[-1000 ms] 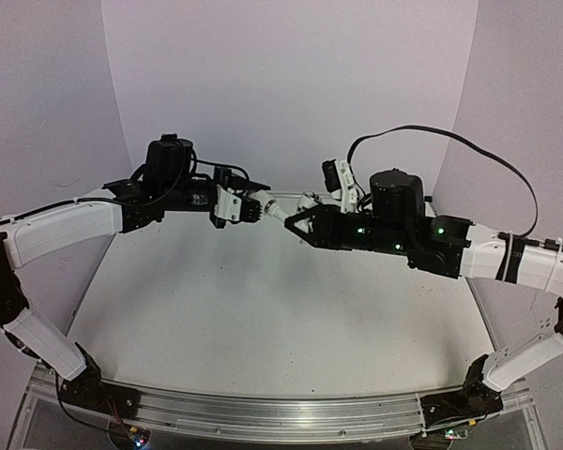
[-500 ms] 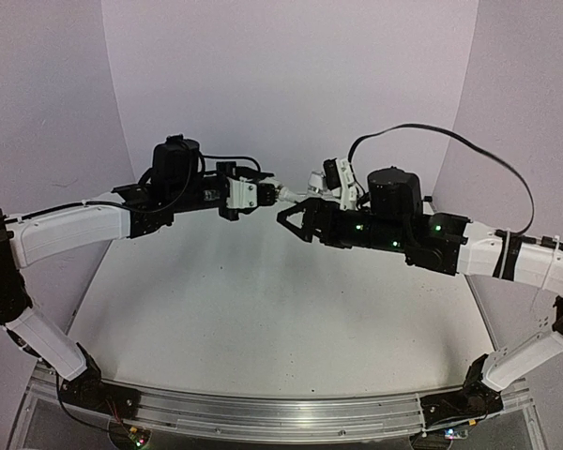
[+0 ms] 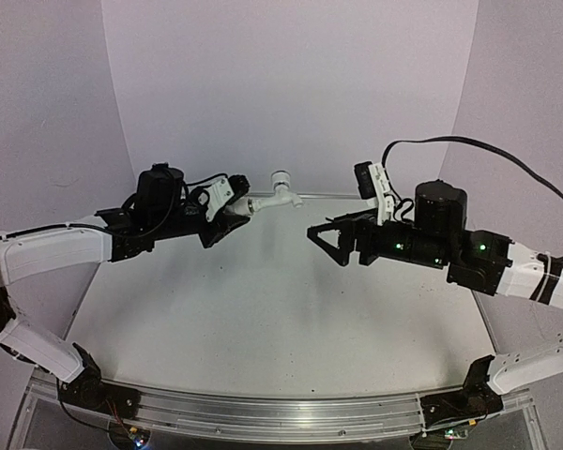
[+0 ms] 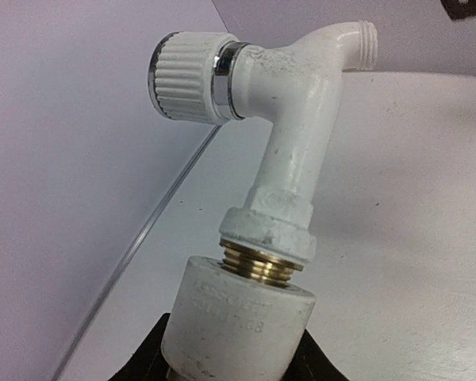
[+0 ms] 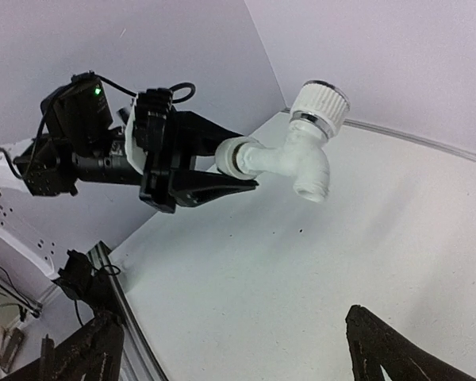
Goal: Install the water faucets
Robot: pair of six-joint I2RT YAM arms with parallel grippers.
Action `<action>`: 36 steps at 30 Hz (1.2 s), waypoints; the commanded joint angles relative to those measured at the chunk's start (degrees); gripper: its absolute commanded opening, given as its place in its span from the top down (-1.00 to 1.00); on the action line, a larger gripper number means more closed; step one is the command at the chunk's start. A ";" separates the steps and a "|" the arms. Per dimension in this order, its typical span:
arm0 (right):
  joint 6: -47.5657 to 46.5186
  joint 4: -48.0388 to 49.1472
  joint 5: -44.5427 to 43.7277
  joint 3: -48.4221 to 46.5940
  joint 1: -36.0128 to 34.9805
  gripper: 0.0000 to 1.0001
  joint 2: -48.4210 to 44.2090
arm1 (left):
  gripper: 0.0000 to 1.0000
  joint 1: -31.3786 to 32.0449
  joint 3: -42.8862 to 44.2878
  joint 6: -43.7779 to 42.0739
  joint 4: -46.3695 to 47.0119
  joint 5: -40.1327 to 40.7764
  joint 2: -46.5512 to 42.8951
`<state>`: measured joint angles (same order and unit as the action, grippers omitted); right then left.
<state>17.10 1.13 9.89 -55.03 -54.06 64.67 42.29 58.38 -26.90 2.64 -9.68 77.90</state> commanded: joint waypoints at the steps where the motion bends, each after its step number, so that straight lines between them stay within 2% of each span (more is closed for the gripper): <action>1: -12.84 -0.77 -0.44 2.34 -0.20 -0.97 -2.98 | 1.00 0.08 6.18 24.03 -8.62 -6.79 -4.76; 5: -25.38 -1.13 3.16 4.93 -0.20 -0.96 -5.52 | 1.00 0.08 13.32 35.53 -24.71 -22.34 -0.21; 9: -37.11 -1.13 5.33 6.49 -0.21 -0.96 -7.46 | 1.00 0.20 12.49 44.37 -29.56 -41.44 1.49; 15: -48.38 -3.17 10.54 6.38 -0.22 -0.96 -7.21 | 1.00 2.59 8.43 50.70 -29.80 -50.65 -3.87; 19: -54.82 -2.46 15.17 5.92 -0.25 -0.96 -6.35 | 1.00 3.61 7.52 57.29 -29.80 -58.76 -2.20; 24: -57.22 -2.01 21.31 2.29 -0.22 -0.96 -1.31 | 1.00 7.20 6.48 59.29 -29.79 -59.80 -1.12; 29: -53.47 -1.94 29.74 -1.16 -0.24 -0.96 3.84 | 1.00 7.43 7.58 56.45 -29.88 -57.88 -2.08; 36: -47.12 -1.68 37.65 -3.57 -0.24 -0.85 7.63 | 1.00 7.41 6.95 54.53 -31.05 -55.09 -1.88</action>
<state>-34.69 -2.31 40.17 -55.38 -54.06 71.32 49.82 64.62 29.90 -29.58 -65.20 77.34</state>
